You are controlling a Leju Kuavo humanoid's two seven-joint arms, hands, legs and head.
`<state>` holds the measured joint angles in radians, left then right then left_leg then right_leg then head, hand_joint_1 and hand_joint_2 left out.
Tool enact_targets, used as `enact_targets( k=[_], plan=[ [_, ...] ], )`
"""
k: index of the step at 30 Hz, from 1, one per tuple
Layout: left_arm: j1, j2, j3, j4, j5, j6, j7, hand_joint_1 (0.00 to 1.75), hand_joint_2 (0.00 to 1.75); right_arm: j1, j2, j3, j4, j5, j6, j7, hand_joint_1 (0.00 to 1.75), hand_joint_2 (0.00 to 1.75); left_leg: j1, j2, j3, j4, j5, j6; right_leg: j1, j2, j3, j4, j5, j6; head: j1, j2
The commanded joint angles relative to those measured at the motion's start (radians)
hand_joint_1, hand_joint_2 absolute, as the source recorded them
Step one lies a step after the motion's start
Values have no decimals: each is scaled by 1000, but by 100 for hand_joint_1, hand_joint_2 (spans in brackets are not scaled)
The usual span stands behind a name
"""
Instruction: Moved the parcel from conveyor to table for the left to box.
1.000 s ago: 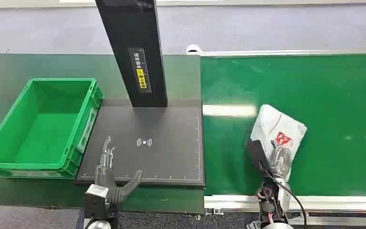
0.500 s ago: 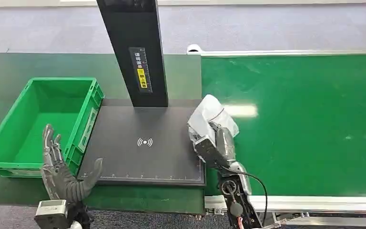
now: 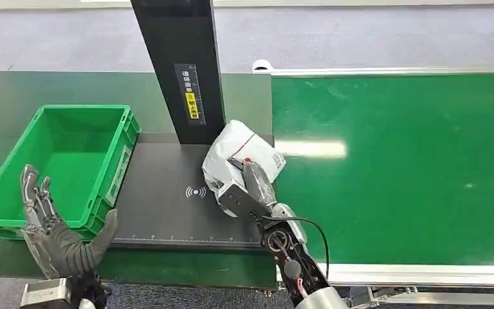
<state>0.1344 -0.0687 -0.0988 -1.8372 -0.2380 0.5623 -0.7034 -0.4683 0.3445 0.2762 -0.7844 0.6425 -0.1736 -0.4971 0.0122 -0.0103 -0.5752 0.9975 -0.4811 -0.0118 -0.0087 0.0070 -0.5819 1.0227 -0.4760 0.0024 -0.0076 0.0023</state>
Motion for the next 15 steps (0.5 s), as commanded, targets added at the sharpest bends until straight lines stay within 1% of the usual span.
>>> enact_targets(
  k=[1, 2, 3, 4, 13, 14, 15],
  plan=[
    [-23, 2, 21, 49, 7, -23, 5, 0, 175, -115, 5, 175, 155, -107, 18, 49, 175, 175, 0, 4, 1, -1, 0, 0, 0, 3, 0, -1, 1, 0, 0, 0],
    [-28, 1, 22, 57, 4, -25, 5, 0, 175, -116, 5, 183, 160, -121, 17, 49, 23, 175, 0, 3, 1, -1, 0, 0, 0, 2, 0, 0, 1, 0, 0, 0],
    [-33, -2, 24, 64, 3, -28, 5, 0, 175, -118, 5, 198, 172, -129, 23, 47, 0, 175, 0, 3, 1, 0, 0, 0, 0, 1, 0, 0, 1, 0, 0, 0],
    [-38, -8, 31, 74, 5, -43, 5, 0, 175, -127, 5, 220, 197, -171, 35, 39, 0, 175, 0, 3, 1, -1, 0, 0, 0, 1, 0, -1, 1, 0, 0, 0],
    [-38, -8, 31, 74, 5, -43, 5, 0, 175, -127, 5, 220, 197, -171, 35, 39, 0, 175, 0, 1, 2, -2, 0, 1, 0, 0, 2, -2, 1, 0, 0, 0],
    [-38, -9, 32, 75, 5, -46, 5, 0, 175, -127, 5, 224, 203, -184, 42, 36, 0, 175, 0, 1, 2, -1, 0, 0, 0, 0, 1, -1, 0, 0, 0, 0],
    [-43, -13, 35, 91, 0, -66, 5, 0, 175, -138, 5, 254, 224, -247, 83, 3, 0, 175, 0, 1, 1, -1, 0, 0, 0, 0, 1, -1, 0, 0, 0, 0]
  ],
)
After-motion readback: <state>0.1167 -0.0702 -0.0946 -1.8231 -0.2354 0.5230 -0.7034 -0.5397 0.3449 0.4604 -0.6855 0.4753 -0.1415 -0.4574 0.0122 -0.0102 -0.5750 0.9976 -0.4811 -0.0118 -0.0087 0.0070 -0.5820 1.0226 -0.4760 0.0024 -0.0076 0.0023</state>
